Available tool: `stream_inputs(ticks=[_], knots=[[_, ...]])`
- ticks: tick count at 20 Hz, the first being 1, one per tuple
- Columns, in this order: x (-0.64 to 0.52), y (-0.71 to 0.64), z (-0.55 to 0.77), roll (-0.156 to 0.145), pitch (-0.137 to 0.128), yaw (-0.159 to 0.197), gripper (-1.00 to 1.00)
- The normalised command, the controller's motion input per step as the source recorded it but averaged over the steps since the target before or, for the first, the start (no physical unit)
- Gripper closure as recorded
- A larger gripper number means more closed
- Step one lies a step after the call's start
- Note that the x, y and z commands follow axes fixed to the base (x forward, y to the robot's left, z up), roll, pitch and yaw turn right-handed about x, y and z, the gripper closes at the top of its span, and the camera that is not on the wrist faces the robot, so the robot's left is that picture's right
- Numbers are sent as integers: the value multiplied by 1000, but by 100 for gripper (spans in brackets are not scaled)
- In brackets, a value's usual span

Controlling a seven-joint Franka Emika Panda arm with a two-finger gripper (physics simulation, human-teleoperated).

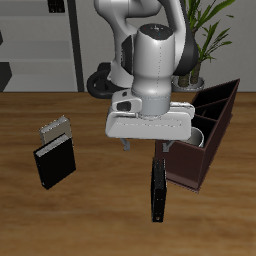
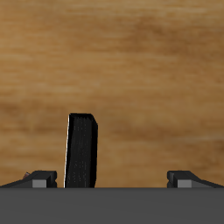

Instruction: Place the white-yellow mug into the left desk caddy's right compartment and place the left black book into the left desk caddy's back compartment and place the right black book into the left desk caddy's front compartment

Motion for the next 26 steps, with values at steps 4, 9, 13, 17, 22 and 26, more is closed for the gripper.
stream_inputs(ticks=[4,9,13,17,22,26], knots=[[21,36,-263,-86,-2,-7,-100],[75,106,-217,4,34,7,-100],[37,118,-82,17,31,1,-100],[83,129,-143,26,62,-3,-100],[108,78,-205,17,71,-8,-100],[46,26,-179,24,43,16,-100]])
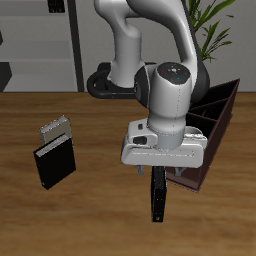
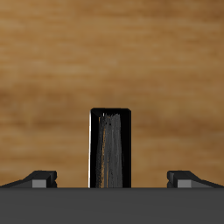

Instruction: Place the white-yellow mug into the left desk caddy's right compartment and place the left black book into the left desk caddy's back compartment and place the right black book into the left desk caddy's front compartment

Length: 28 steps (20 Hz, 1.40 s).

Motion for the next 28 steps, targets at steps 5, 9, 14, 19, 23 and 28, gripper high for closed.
stream_inputs(ticks=[5,9,14,19,23,28], knots=[[36,-2,-249,9,64,11,-100],[56,-175,-252,-31,40,-2,100],[-28,-8,-32,18,14,14,100],[-84,4,217,16,-21,2,100],[-113,-213,589,-41,-80,-17,100],[-179,-325,597,-77,-74,-29,100]])
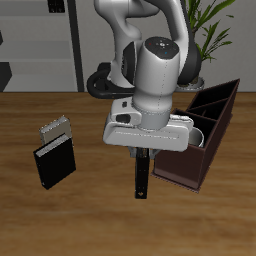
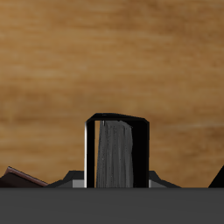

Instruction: Place the white-yellow mug into the left desk caddy's right compartment and place the left black book into the left desk caddy's back compartment and place the right black book into the left desk caddy's front compartment

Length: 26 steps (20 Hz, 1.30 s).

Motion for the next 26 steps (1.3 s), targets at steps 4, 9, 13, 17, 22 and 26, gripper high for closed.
stream_inputs(ticks=[4,9,13,17,22,26], knots=[[-648,-405,805,-113,-154,-86,100],[-505,-222,397,-56,-81,-67,100],[-546,-78,283,-30,-66,14,100],[-518,-6,272,-23,-47,-49,100],[-538,65,113,-18,-47,-62,100],[-511,108,20,2,-28,-66,100]])
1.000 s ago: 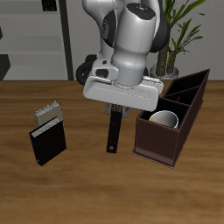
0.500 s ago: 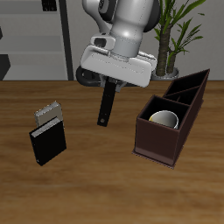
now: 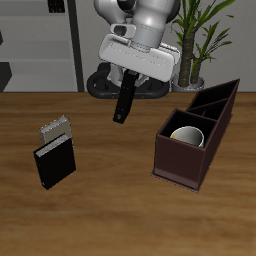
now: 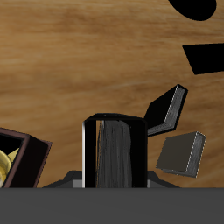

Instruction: Place the white-yellow mug into the left desk caddy's right compartment and place the left black book into the left desk caddy's back compartment and place the right black book into the left desk caddy's front compartment

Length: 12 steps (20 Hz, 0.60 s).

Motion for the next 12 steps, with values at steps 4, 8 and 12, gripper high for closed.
stream_inputs(ticks=[4,8,12], knots=[[-469,123,18,-30,-71,-29,100],[-349,188,-177,55,16,-78,100],[-369,153,-14,26,-27,-51,100]])
